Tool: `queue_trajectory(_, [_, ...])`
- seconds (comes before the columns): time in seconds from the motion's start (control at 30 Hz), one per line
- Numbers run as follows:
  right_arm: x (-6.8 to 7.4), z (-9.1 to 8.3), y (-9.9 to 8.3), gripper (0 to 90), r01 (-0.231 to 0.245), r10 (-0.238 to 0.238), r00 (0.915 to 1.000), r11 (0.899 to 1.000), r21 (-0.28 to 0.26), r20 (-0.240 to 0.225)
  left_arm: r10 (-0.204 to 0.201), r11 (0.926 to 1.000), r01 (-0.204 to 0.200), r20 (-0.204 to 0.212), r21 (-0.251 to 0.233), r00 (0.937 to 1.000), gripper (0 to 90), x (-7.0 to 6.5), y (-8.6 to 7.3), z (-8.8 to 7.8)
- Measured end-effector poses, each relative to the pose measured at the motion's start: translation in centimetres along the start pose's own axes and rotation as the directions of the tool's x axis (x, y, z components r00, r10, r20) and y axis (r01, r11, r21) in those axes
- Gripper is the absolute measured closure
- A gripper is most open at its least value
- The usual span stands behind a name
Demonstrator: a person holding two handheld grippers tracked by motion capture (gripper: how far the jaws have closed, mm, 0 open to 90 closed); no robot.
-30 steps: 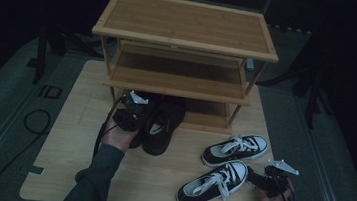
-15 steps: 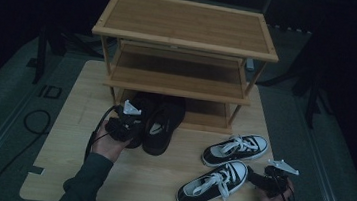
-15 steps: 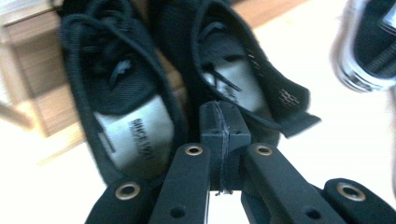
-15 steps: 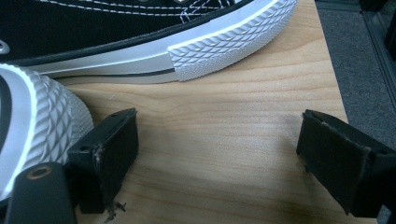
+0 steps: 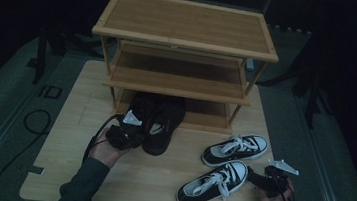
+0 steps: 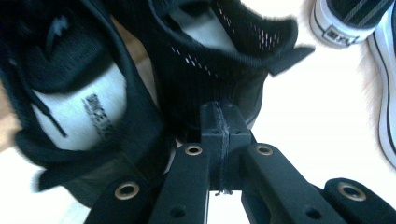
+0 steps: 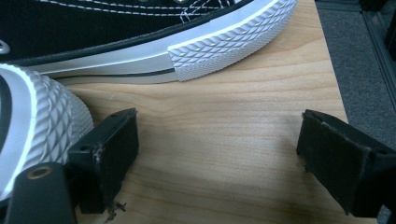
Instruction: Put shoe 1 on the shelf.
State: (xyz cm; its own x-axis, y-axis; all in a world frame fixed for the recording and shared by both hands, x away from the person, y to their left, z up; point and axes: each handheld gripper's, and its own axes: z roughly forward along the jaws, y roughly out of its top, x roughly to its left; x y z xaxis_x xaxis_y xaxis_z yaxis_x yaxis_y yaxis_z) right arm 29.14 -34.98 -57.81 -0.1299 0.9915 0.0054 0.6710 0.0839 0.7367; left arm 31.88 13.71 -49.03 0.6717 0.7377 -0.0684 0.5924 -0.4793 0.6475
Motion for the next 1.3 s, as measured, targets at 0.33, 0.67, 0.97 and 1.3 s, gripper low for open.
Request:
queue_trajectory(0.33, [0.0,0.0,0.0,12.6,0.000,0.000,1.0000,1.000,0.000,0.000,0.013,0.9977,-0.014,0.026,0.066,0.9996,90.0,-0.6,-1.4,2.2])
queue_trajectory(0.67, [0.0,0.0,0.0,12.6,0.000,0.000,1.0000,1.000,0.000,0.000,0.040,0.9879,-0.042,0.017,0.150,0.9991,90.0,-1.4,-2.4,4.6])
queue_trajectory(0.97, [0.0,0.0,0.0,12.6,0.001,-0.001,1.0000,1.000,0.000,0.000,0.030,0.9880,-0.029,-0.004,0.152,0.9995,90.0,-1.6,-1.9,5.3])
queue_trajectory(1.3, [0.0,0.0,0.0,12.6,0.000,0.000,1.0000,1.000,0.000,0.000,0.032,0.9924,-0.028,-0.030,0.120,0.9990,90.0,-1.9,-0.3,5.8])
